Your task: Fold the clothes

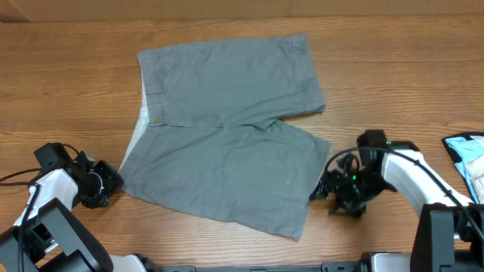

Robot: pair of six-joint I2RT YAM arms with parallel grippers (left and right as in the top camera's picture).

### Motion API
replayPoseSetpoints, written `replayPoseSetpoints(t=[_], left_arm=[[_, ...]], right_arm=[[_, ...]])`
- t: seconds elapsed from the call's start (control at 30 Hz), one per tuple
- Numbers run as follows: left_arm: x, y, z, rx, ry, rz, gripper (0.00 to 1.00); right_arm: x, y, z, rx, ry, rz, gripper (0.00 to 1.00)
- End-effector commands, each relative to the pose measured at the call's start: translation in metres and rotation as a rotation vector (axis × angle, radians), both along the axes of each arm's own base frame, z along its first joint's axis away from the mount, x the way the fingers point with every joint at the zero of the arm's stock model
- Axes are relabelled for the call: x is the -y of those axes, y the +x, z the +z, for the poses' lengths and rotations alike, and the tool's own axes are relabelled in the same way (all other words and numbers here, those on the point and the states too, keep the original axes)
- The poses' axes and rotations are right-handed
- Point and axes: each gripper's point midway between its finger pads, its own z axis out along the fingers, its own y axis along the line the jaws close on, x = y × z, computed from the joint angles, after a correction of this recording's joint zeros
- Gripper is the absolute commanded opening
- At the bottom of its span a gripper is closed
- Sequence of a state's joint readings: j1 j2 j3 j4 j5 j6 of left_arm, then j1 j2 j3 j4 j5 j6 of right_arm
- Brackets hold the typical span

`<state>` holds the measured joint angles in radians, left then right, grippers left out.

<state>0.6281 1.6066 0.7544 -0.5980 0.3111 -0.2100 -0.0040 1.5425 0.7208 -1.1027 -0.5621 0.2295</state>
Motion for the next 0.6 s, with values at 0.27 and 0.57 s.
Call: replayPoseSetpoints(t=[0.27, 0.57], left_arm=[[0.004, -0.018, -0.016, -0.084, -0.001, 0.007, 0.20], [0.004, -0.018, -0.016, -0.084, -0.001, 0.007, 0.21]], right_arm=[[-0.029, -0.038, -0.002, -0.111, 0.103, 0.019, 0.73], [-0.055, -0.043, -0.008, -0.096, 0.082, 0.099, 0.57]])
